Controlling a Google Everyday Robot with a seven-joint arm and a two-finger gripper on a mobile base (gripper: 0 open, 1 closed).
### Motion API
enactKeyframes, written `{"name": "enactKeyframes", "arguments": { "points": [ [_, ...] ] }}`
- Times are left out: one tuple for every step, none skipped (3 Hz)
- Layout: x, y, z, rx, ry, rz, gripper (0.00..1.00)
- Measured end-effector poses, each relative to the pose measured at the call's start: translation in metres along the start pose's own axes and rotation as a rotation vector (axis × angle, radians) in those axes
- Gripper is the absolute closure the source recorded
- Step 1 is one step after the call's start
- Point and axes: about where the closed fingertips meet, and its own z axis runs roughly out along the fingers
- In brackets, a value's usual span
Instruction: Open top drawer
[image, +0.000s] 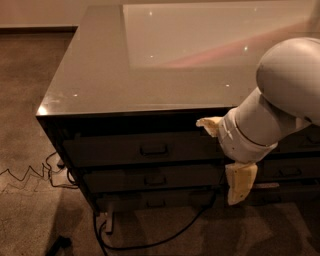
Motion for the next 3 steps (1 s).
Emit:
{"name": "enactKeyframes", "arguments": {
  "points": [
    [0.0, 0.0, 0.0, 0.0, 0.0, 0.0, 0.0],
    [0.0, -0.019, 0.014, 0.02, -0.02, -0.004, 0.0],
    [0.004, -0.038, 0.034, 0.01, -0.042, 0.008, 0.0]
  ]
}}
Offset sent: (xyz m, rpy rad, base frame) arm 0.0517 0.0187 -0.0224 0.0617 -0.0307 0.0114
